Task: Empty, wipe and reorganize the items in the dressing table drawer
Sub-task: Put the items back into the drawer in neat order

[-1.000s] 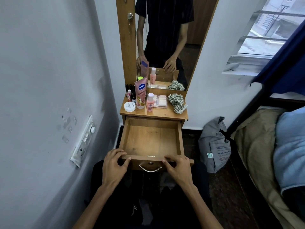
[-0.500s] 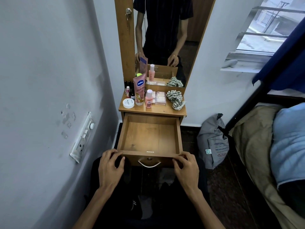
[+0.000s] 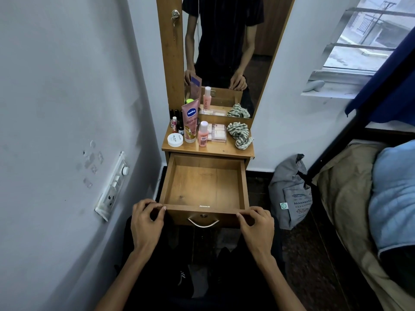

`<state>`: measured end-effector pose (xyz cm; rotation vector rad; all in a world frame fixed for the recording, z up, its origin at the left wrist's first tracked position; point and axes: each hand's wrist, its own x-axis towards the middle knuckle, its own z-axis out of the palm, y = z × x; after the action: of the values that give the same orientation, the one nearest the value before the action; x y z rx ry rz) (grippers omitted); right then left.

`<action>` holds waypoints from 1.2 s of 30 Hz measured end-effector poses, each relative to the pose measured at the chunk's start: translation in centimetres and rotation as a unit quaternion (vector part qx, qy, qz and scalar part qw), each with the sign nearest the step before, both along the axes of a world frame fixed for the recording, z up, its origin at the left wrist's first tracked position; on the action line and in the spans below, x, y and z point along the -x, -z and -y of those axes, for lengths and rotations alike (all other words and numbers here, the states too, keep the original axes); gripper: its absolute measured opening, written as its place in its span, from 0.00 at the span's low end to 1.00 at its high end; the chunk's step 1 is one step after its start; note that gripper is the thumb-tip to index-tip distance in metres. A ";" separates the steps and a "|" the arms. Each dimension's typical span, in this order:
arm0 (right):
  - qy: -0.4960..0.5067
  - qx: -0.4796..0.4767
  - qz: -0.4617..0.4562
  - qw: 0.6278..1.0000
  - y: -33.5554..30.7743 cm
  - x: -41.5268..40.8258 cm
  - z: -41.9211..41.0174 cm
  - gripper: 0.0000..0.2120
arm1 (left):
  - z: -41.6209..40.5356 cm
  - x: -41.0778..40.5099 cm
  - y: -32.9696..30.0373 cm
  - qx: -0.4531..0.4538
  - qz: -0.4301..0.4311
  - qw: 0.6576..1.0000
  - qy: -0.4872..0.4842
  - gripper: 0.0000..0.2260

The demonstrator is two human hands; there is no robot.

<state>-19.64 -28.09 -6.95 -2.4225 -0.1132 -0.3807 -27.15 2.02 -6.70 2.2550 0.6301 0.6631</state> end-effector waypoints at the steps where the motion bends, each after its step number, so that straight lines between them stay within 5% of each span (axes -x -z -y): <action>1: -0.001 -0.001 0.001 1.000 0.0 0.0 0.0 0.05 | 0.0 0.0 0.0 0.000 0.001 1.000 0.000 0.04; 24: -0.018 -0.005 -0.009 1.000 -0.7 -0.8 -0.8 0.03 | -0.6 -2.0 0.3 -0.096 -0.045 0.994 0.013 0.06; 36: -0.026 -0.054 -0.001 0.998 -2.4 -3.4 -3.7 0.06 | -1.4 -7.4 -3.8 -0.021 -0.009 0.999 0.045 0.03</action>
<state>-16.29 -24.35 -4.54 -2.3092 -0.1506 -0.3520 -19.76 3.39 -2.89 2.3156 0.5249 0.6163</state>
